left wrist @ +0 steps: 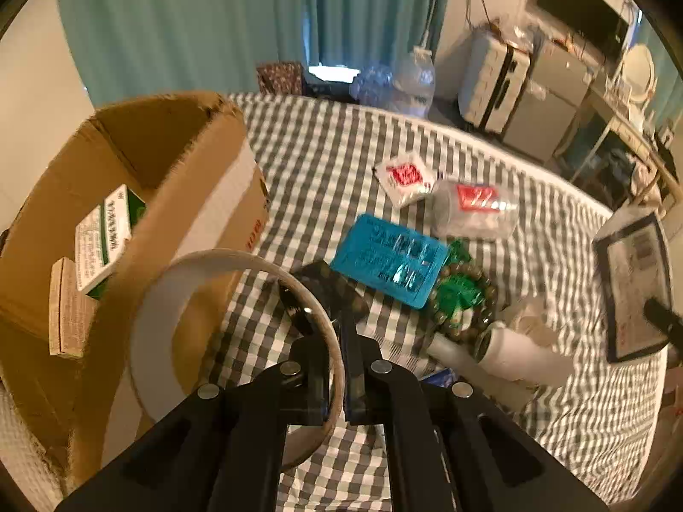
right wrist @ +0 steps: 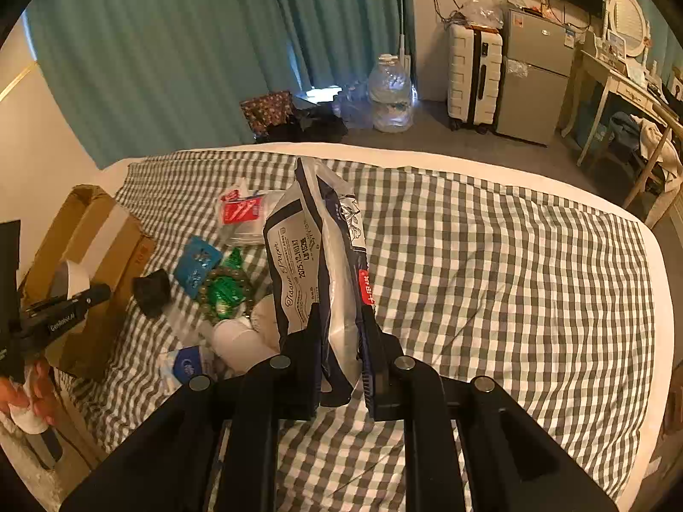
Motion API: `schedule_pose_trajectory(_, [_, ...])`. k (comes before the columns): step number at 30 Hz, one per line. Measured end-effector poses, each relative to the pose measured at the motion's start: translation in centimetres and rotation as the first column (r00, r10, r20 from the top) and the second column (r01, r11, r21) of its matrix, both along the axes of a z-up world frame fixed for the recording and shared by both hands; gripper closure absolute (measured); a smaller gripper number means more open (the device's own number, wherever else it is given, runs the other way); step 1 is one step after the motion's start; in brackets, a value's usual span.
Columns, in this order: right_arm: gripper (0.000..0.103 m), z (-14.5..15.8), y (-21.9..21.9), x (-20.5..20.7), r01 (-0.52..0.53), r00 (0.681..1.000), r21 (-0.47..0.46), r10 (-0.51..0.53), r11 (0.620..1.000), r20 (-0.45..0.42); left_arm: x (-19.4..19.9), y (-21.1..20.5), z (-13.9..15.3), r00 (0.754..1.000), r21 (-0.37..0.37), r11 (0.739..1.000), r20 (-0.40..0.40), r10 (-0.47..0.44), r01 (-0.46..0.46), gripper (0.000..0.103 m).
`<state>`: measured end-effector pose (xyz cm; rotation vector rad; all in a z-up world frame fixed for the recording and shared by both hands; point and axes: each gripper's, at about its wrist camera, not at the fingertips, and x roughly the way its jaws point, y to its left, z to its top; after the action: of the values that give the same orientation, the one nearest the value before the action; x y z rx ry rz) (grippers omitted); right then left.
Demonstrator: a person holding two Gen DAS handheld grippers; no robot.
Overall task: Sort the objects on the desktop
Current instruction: 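Lift the snack bag with the right gripper while the left gripper lifts the tape roll, then drop the snack bag into the cardboard box with the right gripper while the left gripper drops the tape roll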
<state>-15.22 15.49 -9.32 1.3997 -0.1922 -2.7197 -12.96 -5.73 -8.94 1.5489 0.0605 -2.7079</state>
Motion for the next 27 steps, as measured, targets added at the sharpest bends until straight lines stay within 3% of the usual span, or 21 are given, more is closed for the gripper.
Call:
schedule_pose_trajectory(10, [0.089,2.5,-2.9,2.5,-0.054,0.996,0.004,0.054,0.999,-0.069,1.9,-0.1,4.9,0.993,0.066,0.997,-0.117,-0.025,0.033,0.099])
schedule_pose_trajectory(16, [0.089,5.0,-5.3,2.7,-0.102,0.99,-0.096,0.092,0.99,-0.11,2.6,-1.0,9.0,0.981,0.04,0.999,-0.194,-0.006,0.014,0.099])
schedule_pose_trajectory(21, [0.089,7.5,-9.7,1.5,-0.184,0.975,-0.151,0.162,0.971,-0.149,3.0,-4.8,13.3,0.95,0.081,0.995,-0.304,0.075,-0.053,0.099])
schedule_pose_trajectory(24, [0.089,8.5,-13.7,0.1,-0.253,0.96,-0.177,0.225,0.951,-0.164,2.4,-7.3,13.9,0.942,0.046,0.994,-0.317,0.107,-0.098,0.099])
schedule_pose_trajectory(27, [0.089,8.6,-18.1,-2.0,-0.311,0.947,-0.216,0.282,0.925,-0.156,1.5,-11.0,13.0,0.943,0.064,0.986,-0.288,0.164,-0.152,0.099])
